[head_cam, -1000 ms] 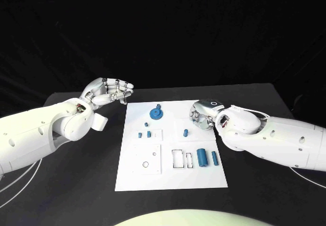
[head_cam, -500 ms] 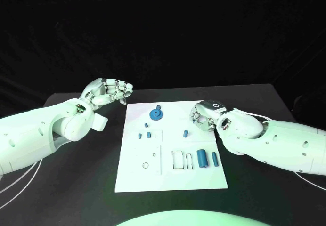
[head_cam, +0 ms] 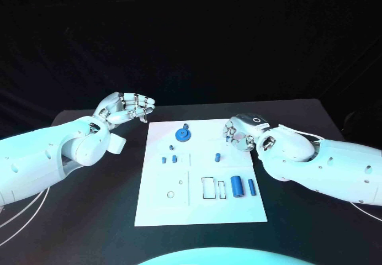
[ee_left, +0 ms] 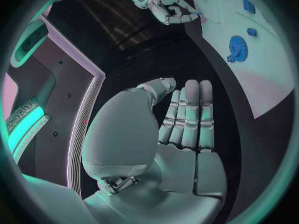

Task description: Assemble the parts on the task board

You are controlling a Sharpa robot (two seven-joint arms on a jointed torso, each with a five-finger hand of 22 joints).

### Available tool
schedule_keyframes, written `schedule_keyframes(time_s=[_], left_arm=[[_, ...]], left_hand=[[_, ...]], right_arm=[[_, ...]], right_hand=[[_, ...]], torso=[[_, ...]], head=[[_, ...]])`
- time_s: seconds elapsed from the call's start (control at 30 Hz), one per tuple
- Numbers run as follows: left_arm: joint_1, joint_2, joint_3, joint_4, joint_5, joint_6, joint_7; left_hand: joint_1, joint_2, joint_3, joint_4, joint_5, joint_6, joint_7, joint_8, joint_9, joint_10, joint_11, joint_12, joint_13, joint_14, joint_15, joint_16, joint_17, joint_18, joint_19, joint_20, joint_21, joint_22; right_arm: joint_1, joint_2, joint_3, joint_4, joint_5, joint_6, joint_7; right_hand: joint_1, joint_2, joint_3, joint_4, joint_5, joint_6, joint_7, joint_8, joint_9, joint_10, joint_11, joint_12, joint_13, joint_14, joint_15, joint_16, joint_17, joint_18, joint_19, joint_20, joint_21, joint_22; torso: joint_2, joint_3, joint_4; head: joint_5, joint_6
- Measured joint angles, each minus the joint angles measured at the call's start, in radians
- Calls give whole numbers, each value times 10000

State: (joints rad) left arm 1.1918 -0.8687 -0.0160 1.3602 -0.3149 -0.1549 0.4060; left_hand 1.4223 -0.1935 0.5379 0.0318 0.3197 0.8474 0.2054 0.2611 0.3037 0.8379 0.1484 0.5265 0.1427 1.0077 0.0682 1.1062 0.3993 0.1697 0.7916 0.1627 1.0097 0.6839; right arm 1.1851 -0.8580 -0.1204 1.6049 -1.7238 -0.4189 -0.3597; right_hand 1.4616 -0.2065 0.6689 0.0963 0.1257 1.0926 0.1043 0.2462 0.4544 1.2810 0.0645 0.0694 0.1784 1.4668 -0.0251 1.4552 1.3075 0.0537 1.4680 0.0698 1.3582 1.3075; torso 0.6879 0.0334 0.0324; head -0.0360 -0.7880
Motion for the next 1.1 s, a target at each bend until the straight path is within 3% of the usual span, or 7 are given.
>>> schedule_keyframes(time_s=[0.3, 0.53, 0.8, 1.1], left_arm=[[-2, 13, 0, 11, 59, -12, 4], [-22, 39, 0, 60, 105, -15, 9], [-40, 84, -2, 136, 159, -30, 9], [-43, 128, -2, 249, 211, -39, -5]], left_hand=[[0, 0, 0, 0, 0, 0, 0, 0, 0, 1, 0, 0, 0, 0, 0, 0, -9, 0, 0, 0, 0, 0], [0, 0, 0, 0, 0, 0, 0, 0, 1, 1, 0, 0, 1, -35, 35, 0, -9, 0, 0, 0, 0, 0], [0, 0, -28, -28, 0, 0, 0, 0, 1, -36, 36, -1, 2, -35, 35, -38, -9, 0, 0, 0, 0, -8], [0, 0, -27, -28, 0, 0, 0, 38, 2, -36, 36, -1, -8, -35, 35, -38, -18, 0, 0, 0, -39, -18]], right_arm=[[19, -288, 56, 1265, 334, -425, 169], [-140, -111, 63, 2108, 478, -777, 389], [-547, 575, 26, 2224, 411, -961, 582], [-1218, 1256, -43, 1834, 147, -962, 652]], right_hand=[[-69, -41, 30, -29, 64, -1, 0, 53, 24, 1, 0, 0, -17, 0, 0, 0, -1, 0, 0, 0, 0, -1], [-108, -80, 71, -71, 125, -2, -2, 53, 33, 37, 36, 0, -47, 1, 1, 0, -2, 0, 0, 0, -1, -2], [-106, -82, 71, -71, 135, -5, -4, 51, 35, 38, 36, 0, -47, 1, 2, 0, -2, -1, 0, 0, -1, -2], [-146, -42, 98, -98, 178, 16, 17, 30, 37, 38, 36, -2, -51, 2, 2, 0, 6, -1, 0, 0, -7, 6]], torso=[[4, 6, -9], [3, 0, 5], [3, -28, 11], [11, -37, 16]], head=[[115, 14], [342, 6], [709, -120], [1032, -286]])
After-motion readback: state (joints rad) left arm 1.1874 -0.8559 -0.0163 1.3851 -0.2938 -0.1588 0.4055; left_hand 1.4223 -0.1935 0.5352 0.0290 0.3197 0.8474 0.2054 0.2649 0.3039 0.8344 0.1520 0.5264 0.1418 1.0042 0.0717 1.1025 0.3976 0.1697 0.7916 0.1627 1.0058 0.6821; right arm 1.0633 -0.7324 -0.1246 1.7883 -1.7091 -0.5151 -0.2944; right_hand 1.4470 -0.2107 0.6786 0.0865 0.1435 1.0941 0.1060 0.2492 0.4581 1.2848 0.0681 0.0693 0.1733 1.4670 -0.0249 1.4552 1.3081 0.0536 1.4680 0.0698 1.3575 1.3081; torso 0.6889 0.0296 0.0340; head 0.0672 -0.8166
